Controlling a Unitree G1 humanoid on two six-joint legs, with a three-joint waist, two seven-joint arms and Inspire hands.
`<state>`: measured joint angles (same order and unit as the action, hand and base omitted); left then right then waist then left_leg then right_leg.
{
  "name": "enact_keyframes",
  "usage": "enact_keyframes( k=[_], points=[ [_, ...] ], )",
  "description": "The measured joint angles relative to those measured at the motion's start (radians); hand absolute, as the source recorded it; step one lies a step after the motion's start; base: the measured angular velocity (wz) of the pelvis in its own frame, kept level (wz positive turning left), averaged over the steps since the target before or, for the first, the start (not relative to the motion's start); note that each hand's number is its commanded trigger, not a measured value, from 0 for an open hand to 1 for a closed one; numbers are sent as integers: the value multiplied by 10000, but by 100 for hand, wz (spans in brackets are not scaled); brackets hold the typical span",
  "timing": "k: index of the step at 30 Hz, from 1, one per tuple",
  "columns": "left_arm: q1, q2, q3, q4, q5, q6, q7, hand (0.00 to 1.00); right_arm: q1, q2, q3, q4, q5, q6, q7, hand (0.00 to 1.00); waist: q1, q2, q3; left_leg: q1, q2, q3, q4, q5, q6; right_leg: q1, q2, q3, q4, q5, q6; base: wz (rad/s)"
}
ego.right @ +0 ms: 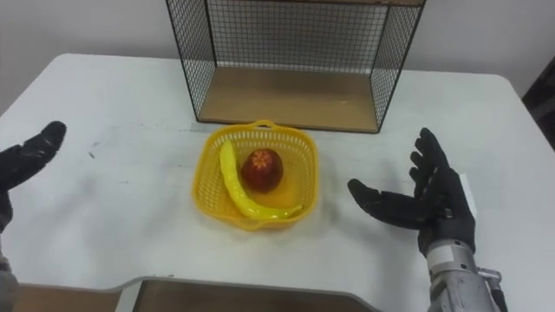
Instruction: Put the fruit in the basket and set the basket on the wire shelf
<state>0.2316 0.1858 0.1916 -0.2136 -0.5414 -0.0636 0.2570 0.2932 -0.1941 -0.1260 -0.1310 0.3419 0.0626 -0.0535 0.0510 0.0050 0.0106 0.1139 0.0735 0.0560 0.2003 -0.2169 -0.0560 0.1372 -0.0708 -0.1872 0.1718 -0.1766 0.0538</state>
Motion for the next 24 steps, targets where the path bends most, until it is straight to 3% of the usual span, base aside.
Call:
enact_keyframes(
  k=[11,18,24],
  points=[
    [9,-137,-1283,973,-1003,279,-1871,0,-72,56,848,172,1343,-2,222,0,-195,168,-6,-3,3,0,40,0,0,22,0,-36,18,1,-1,0],
    [9,-217,-1432,1258,-1337,577,-2330,0,-391,85,851,498,1877,-3,217,0,-254,196,-12,15,3,4,46,0,0,34,0,-30,24,0,-1,0],
    [19,-460,-1561,1568,-1315,820,-2799,0,-417,346,859,491,3095,-3,359,0,-208,308,-56,5,19,161,34,0,0,-99,3,138,128,0,0,-7]
  ],
)
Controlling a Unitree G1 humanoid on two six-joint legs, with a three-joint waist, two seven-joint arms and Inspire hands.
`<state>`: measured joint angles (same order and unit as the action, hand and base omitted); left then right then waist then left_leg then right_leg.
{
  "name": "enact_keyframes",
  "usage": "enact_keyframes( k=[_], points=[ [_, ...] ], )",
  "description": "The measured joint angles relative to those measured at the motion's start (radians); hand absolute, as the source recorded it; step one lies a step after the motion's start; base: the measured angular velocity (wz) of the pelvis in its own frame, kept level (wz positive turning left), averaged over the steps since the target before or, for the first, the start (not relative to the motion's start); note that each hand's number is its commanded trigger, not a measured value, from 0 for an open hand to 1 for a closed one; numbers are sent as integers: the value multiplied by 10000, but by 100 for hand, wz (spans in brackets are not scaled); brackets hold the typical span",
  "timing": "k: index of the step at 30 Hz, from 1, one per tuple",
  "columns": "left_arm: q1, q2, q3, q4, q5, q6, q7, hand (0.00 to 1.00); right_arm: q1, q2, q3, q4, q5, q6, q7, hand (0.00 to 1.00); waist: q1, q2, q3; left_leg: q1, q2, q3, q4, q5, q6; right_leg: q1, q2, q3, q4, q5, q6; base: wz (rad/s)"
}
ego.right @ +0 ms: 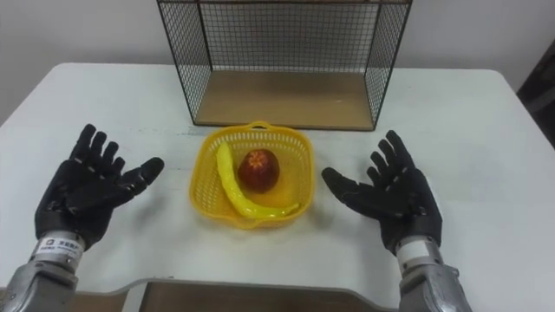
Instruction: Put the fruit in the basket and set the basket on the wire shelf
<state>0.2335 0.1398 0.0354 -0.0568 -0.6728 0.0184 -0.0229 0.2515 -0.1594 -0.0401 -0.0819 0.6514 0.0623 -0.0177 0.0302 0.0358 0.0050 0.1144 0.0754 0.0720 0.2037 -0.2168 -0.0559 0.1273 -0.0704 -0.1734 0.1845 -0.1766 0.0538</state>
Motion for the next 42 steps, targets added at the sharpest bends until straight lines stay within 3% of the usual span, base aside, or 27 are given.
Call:
enact_keyframes(
  k=[10,36,42],
  points=[
    [0,-66,-7,389,103,255,-516,0,-54,113,188,27,120,0,302,0,-66,-29,51,-36,3,90,3,0,0,-68,2,105,14,-1,1,-2],
    [-15,-94,-99,908,107,270,-593,0,-480,165,610,311,184,0,555,0,-180,-180,71,-50,6,258,20,1,1,-221,8,318,53,-1,1,-1],
    [-15,-117,-535,915,110,268,-687,0,-493,363,856,408,-19,0,655,0,-270,-236,107,-1,11,323,-4,0,1,-204,14,358,70,1,-1,-1]
  ],
)
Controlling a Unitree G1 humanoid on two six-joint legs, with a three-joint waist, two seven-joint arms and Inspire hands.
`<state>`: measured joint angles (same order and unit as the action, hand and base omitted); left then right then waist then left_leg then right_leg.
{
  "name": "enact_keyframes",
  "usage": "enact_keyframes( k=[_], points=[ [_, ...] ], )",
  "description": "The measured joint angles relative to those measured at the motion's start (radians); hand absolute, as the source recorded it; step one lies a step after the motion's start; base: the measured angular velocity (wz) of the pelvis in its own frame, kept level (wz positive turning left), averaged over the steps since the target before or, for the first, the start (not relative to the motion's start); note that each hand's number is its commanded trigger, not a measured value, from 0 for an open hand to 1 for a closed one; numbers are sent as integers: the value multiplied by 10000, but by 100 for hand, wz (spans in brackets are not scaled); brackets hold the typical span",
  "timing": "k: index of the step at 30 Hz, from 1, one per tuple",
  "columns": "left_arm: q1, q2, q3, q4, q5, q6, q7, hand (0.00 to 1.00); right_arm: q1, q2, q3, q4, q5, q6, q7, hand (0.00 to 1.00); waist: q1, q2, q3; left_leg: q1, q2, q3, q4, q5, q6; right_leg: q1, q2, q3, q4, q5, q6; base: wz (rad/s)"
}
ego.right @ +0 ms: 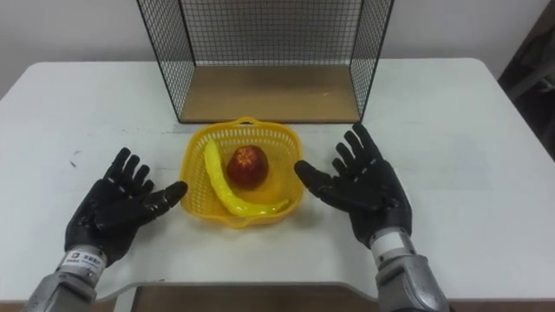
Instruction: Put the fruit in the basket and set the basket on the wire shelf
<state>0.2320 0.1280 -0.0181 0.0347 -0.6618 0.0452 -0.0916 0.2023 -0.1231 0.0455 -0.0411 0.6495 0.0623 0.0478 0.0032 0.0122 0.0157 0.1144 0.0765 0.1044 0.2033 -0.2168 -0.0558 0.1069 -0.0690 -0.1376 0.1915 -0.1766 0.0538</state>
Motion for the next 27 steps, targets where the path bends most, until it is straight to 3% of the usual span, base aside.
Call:
enact_keyframes(
  k=[9,18,27],
  points=[
    [-8,-5,-534,1,-5,-23,-217,0,-17,65,313,286,-13,0,127,0,-6,-51,20,-12,5,2,5,1,2,-56,-1,16,116,-7,3,0],
    [-12,-16,-865,-2,-33,-24,-357,0,-29,150,509,304,4,-3,429,0,-11,-186,-52,11,5,5,11,3,5,-58,0,22,113,-6,2,0],
    [-14,-25,-1079,-3,-20,-24,-362,0,-29,202,669,431,-11,-3,595,0,-9,-186,2,8,5,5,8,3,5,-48,-1,7,98,-7,3,0]
  ],
)
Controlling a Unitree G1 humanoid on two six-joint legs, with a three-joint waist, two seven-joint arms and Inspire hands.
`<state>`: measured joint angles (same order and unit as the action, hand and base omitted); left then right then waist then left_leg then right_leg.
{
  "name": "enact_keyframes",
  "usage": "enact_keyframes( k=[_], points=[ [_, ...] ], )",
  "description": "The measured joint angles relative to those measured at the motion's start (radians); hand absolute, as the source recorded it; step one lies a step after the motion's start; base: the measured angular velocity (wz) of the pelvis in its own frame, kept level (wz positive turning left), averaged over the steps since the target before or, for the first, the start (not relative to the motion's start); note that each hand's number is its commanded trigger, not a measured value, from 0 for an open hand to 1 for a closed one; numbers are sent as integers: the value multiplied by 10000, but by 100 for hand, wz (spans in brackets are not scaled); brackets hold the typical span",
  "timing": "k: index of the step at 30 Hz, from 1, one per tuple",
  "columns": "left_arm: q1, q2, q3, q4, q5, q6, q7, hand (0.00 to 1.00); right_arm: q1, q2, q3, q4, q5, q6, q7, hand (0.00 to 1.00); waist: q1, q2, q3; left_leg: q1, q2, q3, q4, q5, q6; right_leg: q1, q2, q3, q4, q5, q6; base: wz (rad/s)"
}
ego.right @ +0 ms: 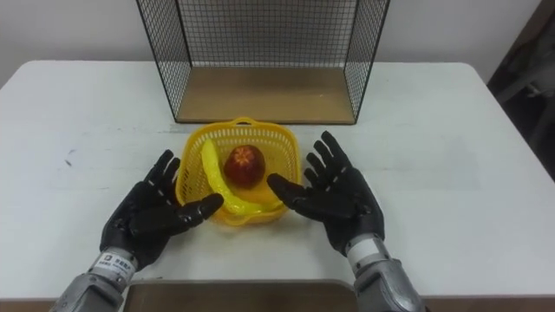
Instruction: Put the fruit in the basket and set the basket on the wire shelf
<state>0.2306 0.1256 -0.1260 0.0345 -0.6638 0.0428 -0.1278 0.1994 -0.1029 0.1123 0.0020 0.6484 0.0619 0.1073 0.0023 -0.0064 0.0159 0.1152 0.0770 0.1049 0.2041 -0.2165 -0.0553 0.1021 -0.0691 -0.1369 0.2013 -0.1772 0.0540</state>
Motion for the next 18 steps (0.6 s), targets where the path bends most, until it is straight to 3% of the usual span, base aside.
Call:
enact_keyframes(
  k=[18],
  points=[
    [-7,-15,-186,3,-1,2,-126,0,0,-19,240,-2,-13,0,31,0,-5,143,26,0,1,0,1,0,0,-17,0,-5,15,1,-2,0]
  ],
)
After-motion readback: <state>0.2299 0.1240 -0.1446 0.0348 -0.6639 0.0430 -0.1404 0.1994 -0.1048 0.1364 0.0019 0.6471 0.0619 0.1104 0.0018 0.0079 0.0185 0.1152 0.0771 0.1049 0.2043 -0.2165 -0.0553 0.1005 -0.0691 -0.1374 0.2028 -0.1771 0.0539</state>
